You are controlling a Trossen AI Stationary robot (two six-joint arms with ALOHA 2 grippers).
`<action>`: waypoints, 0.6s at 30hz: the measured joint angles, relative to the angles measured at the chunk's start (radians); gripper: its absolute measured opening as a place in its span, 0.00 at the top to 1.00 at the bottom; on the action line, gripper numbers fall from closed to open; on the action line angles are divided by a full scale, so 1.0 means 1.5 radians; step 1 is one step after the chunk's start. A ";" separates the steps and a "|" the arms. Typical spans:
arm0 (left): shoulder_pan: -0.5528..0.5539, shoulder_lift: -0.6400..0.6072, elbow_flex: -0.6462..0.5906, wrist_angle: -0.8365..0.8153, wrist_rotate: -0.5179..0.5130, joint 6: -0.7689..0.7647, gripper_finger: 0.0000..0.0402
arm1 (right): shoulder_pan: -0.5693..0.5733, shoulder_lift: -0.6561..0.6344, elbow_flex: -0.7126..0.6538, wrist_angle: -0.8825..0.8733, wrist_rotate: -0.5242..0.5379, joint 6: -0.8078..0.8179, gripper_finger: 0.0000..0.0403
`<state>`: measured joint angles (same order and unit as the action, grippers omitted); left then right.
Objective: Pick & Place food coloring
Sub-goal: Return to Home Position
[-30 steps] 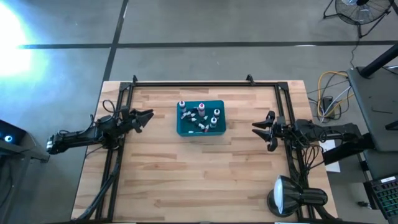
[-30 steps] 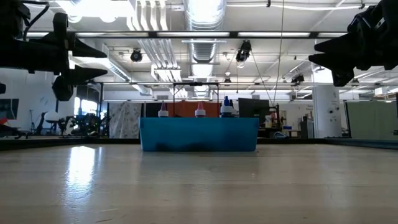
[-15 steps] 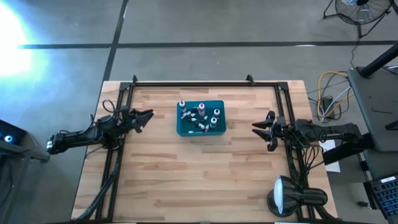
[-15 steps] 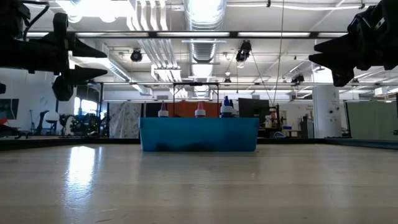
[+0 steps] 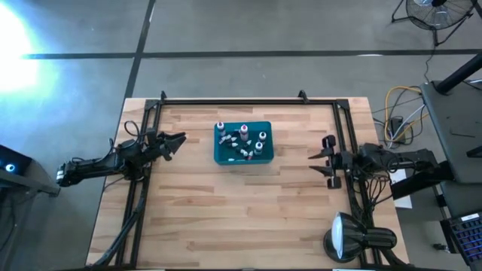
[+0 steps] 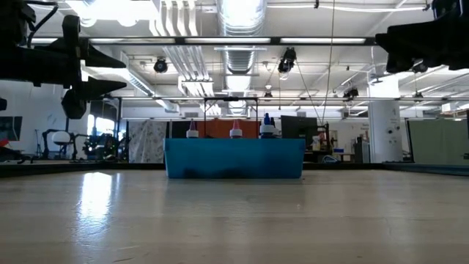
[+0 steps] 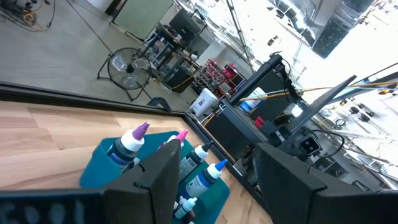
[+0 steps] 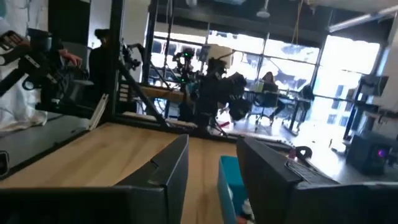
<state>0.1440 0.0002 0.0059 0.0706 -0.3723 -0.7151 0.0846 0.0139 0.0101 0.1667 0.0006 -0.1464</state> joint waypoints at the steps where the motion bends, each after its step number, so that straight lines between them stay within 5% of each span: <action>1: 0.000 0.000 0.000 0.000 0.000 0.000 0.56 | 0.000 0.000 0.000 -0.003 0.000 0.010 0.68; 18: -0.001 0.007 0.002 0.000 0.000 0.000 0.56 | 0.000 0.001 0.000 -0.104 -0.007 0.043 0.68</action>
<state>0.1432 0.0105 0.0086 0.0704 -0.3725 -0.7151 0.0849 0.0154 0.0101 0.0111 -0.0093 -0.0821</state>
